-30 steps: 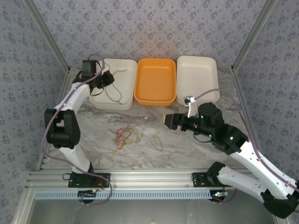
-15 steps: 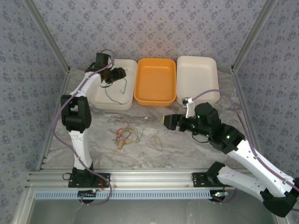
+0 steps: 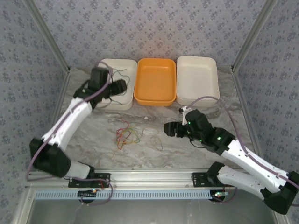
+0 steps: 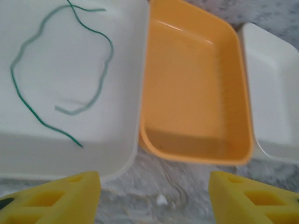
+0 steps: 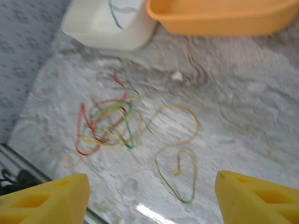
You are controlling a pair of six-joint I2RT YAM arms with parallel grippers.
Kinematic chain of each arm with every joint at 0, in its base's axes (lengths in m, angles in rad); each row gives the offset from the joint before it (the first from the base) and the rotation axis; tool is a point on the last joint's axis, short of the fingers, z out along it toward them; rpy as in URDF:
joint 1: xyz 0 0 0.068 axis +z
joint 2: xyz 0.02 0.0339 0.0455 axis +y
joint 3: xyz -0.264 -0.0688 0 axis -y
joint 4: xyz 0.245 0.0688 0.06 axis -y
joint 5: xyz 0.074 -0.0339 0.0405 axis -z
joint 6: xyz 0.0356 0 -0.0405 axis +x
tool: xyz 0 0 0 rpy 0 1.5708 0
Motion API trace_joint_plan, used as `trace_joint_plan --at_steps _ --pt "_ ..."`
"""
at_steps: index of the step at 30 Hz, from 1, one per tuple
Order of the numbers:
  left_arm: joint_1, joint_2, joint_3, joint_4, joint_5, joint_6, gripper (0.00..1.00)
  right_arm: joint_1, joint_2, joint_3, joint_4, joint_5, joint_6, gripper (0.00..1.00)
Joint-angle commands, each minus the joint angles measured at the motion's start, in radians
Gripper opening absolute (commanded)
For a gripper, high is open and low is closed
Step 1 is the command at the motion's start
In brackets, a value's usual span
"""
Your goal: Untangle the cables
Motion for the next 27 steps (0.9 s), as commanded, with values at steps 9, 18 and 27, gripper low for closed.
trace_joint_plan --at_steps 9,18,27 --pt "-0.494 -0.205 -0.483 -0.105 -0.366 -0.324 0.68 0.184 0.356 -0.092 0.202 0.175 0.135 0.71" --pt "-0.488 -0.24 -0.568 -0.101 -0.457 -0.337 0.79 0.254 0.664 0.094 0.221 0.298 0.16 0.71" --pt "-0.375 -0.074 -0.564 0.089 -0.364 -0.21 0.85 0.215 0.837 0.172 0.222 0.291 0.18 0.67"
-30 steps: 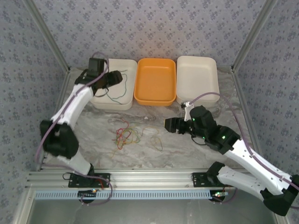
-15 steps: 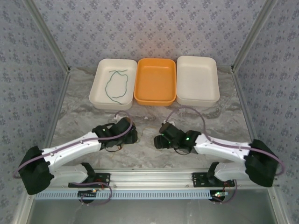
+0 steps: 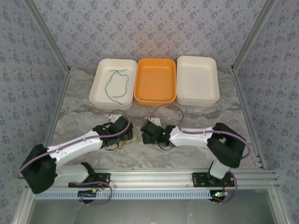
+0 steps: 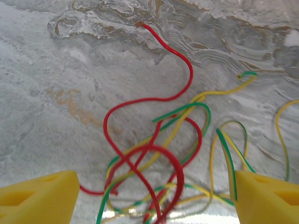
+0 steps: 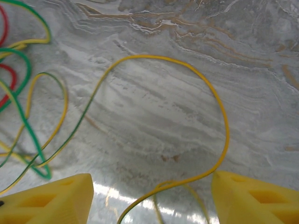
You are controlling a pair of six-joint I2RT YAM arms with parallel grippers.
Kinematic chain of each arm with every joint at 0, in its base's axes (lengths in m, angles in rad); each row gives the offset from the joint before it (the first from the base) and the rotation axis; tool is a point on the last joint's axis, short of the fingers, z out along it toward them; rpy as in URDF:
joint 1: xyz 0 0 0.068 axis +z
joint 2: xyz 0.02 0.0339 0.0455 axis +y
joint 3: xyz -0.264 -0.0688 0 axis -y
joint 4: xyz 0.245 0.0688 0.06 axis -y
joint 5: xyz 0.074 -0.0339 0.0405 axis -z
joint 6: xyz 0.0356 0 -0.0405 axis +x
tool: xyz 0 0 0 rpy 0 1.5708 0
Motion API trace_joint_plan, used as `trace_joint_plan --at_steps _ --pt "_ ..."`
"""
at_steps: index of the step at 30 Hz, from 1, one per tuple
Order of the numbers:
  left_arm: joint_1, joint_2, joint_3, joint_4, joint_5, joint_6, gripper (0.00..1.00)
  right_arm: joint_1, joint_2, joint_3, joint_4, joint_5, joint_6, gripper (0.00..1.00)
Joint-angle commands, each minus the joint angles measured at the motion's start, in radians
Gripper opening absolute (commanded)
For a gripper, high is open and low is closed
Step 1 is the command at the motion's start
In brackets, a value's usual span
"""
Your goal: Untangle the cables
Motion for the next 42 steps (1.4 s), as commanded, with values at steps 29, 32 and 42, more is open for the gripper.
trace_joint_plan --at_steps 29,32,42 --pt "0.274 0.069 -0.1 0.262 0.089 0.028 0.0 -0.411 -0.845 0.229 -0.485 0.101 -0.273 0.0" --pt "0.299 0.031 -0.118 0.27 0.116 0.026 0.0 -0.469 -0.821 0.308 -0.484 0.032 -0.29 0.0" --pt "0.396 -0.036 -0.14 0.191 0.127 0.052 0.0 -0.641 -0.815 0.46 -0.532 -0.007 -0.302 0.0"
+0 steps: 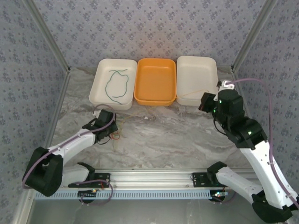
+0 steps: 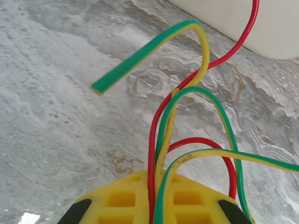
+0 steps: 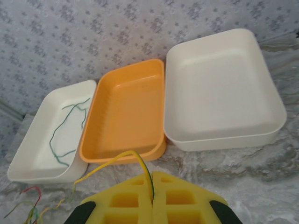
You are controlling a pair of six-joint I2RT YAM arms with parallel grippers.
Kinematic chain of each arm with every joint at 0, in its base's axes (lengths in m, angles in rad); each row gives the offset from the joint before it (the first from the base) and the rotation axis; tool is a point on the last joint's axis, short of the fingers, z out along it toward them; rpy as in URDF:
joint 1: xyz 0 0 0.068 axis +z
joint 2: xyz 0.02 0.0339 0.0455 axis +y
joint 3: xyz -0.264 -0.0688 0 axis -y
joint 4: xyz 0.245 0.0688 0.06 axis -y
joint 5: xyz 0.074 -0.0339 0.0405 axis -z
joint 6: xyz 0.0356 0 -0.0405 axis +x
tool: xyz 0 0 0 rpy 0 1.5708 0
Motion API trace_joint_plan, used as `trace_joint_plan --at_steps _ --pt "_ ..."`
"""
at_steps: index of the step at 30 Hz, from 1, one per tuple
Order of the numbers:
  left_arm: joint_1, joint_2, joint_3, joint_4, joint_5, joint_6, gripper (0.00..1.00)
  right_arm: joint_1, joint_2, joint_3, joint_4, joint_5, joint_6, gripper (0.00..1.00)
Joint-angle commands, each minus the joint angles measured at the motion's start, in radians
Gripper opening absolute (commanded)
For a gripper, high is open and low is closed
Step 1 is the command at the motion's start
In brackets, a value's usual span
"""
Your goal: Untangle the cables
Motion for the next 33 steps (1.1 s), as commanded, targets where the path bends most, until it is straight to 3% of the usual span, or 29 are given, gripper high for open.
trace_joint_plan --at_steps 1,6,13,19,22,25,31,33 --pt "0.041 -0.016 -0.025 -0.044 0.018 0.016 0.0 -0.076 -0.004 0.127 -0.044 -0.036 -0.029 0.0" --pt "0.094 -0.082 -0.048 -0.07 0.017 0.024 0.0 -0.161 -0.014 0.184 -0.06 -0.071 -0.02 0.0" --pt "0.139 -0.145 -0.042 -0.109 0.037 0.067 0.0 -0.187 -0.044 0.189 -0.03 -0.102 -0.022 0.0" --pt "0.235 -0.111 -0.054 -0.103 0.097 0.081 0.0 -0.221 0.088 0.5 -0.088 -0.139 -0.074 0.0" --pt "0.24 -0.159 -0.041 -0.094 0.143 0.072 0.0 -0.22 0.136 0.537 -0.1 -0.194 -0.048 0.0" --pt "0.231 -0.248 -0.025 -0.079 0.178 0.078 0.0 -0.218 0.126 0.395 -0.056 -0.281 0.0 0.0" --pt "0.22 -0.398 0.057 -0.085 0.238 0.196 0.0 -0.161 0.047 -0.152 0.134 -0.425 0.115 0.0" --pt "0.211 -0.413 0.089 -0.076 0.279 0.237 0.0 -0.137 0.069 -0.326 0.243 -0.504 0.142 0.1"
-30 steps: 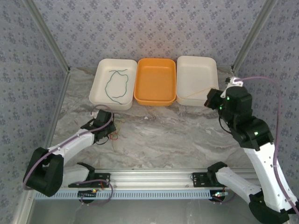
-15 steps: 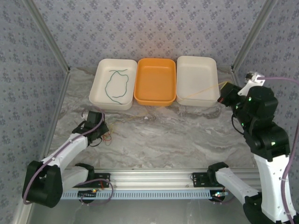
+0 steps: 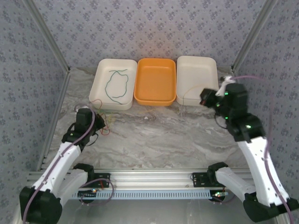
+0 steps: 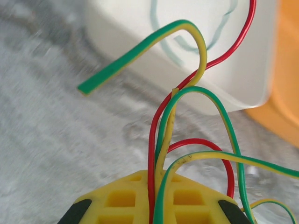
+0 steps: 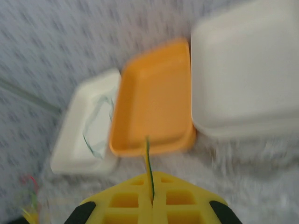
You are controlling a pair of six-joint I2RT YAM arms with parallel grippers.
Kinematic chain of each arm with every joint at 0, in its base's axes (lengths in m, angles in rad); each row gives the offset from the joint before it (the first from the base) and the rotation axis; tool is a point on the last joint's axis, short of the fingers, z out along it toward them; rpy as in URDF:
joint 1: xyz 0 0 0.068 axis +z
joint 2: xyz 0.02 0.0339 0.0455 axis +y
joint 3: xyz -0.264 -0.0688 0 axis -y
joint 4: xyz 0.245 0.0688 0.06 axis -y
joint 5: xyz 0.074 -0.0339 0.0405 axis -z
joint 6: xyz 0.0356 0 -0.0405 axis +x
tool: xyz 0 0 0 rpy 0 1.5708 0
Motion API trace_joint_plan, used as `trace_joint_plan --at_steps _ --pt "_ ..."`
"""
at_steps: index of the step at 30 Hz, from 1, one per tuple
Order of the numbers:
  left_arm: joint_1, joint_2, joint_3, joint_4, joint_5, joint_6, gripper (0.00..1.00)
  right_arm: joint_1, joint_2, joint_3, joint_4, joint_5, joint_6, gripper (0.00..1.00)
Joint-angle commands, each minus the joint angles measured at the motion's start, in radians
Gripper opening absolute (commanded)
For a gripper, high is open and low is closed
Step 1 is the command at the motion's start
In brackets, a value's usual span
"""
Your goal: Untangle the cables
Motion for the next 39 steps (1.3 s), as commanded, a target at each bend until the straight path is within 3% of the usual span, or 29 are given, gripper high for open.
trace_joint_plan --at_steps 1,6,9,12,16,20,23,27,33,35,39 --pt "-0.02 -0.028 0.08 0.006 0.078 0.098 0.0 0.04 0.04 -0.234 0.173 -0.179 0.067 0.13" --pt "-0.083 -0.006 0.138 0.008 0.047 0.139 0.0 0.141 0.116 -0.388 0.315 -0.194 0.105 0.48" --pt "-0.12 0.017 0.158 0.012 0.021 0.134 0.0 0.252 0.027 -0.369 0.293 -0.041 0.095 0.61" --pt "-0.159 0.042 0.178 0.01 -0.017 0.13 0.0 0.344 -0.055 -0.337 0.286 0.074 0.108 0.67" --pt "-0.233 0.061 0.189 0.026 -0.076 0.131 0.0 0.47 -0.025 -0.335 0.428 0.122 0.26 0.69" --pt "-0.309 0.061 0.187 0.037 -0.153 0.119 0.0 0.61 0.114 -0.337 0.726 0.197 0.511 0.7" --pt "-0.343 0.057 0.177 0.046 -0.188 0.109 0.0 0.709 0.223 -0.286 0.847 0.295 0.642 0.72" --pt "-0.377 0.066 0.169 0.063 -0.204 0.097 0.0 0.751 0.351 -0.243 0.942 0.312 0.811 0.72" --pt "-0.412 0.069 0.163 0.071 -0.229 0.093 0.0 0.757 0.448 -0.26 1.094 0.327 0.92 0.69" --pt "-0.417 0.064 0.159 0.07 -0.232 0.09 0.0 0.746 0.459 -0.261 1.104 0.321 0.931 0.63" --pt "-0.423 0.05 0.152 0.068 -0.239 0.083 0.0 0.723 0.472 -0.283 1.14 0.321 0.965 0.37"
